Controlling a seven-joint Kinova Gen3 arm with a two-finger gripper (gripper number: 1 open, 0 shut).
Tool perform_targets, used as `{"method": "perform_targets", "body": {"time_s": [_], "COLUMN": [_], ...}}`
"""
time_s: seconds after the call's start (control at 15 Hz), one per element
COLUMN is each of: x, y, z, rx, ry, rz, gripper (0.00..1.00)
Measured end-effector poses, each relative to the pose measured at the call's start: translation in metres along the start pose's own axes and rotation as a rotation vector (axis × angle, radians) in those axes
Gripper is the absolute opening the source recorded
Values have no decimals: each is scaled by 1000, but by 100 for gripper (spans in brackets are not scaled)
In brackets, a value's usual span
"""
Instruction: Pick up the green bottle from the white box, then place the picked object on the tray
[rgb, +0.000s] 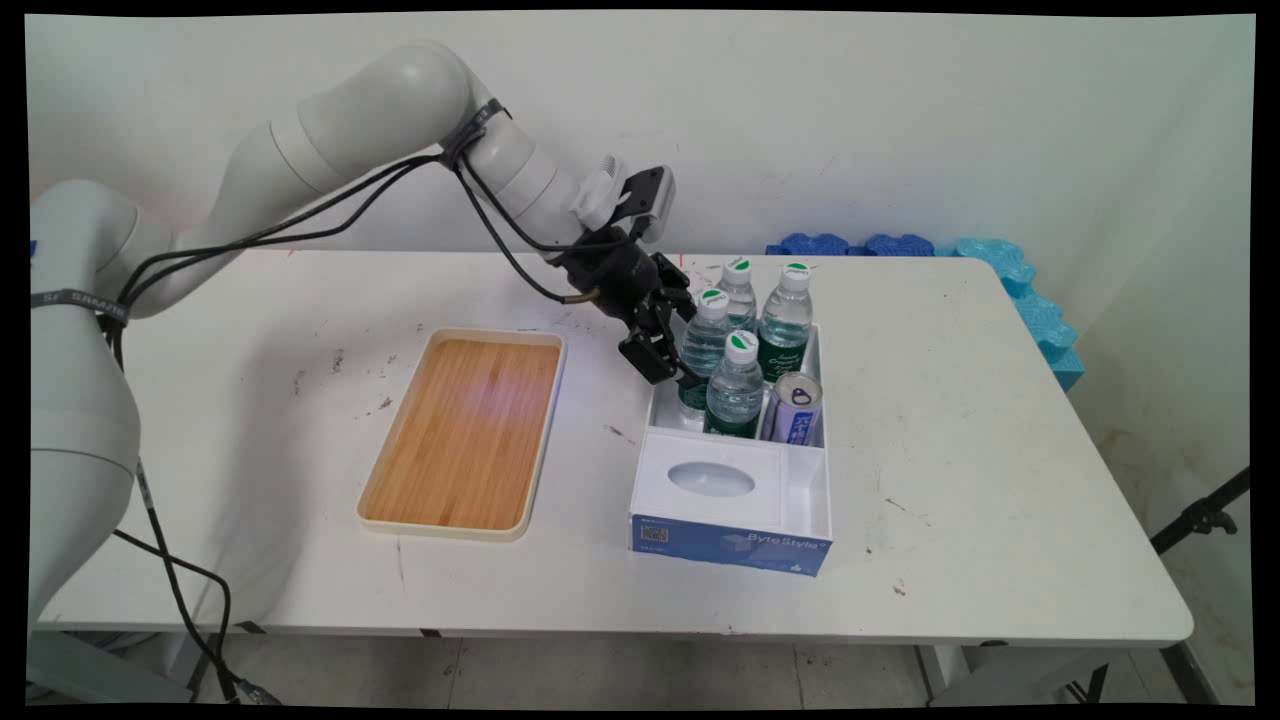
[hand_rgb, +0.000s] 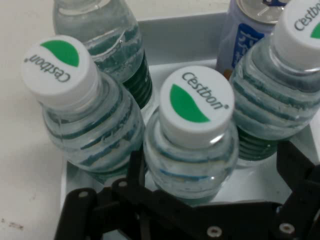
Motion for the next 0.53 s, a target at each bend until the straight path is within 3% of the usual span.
{"method": "perform_targets", "body": {"time_s": [0.2,0.27,0.53], "x": [0,-1,-1], "y": [-3,-4,-6], "z": [5,6,8], "rx": [1,3,7], "ry": [-1,-1,0], "rz": [1,2,5], "gripper": [100,0,0]}}
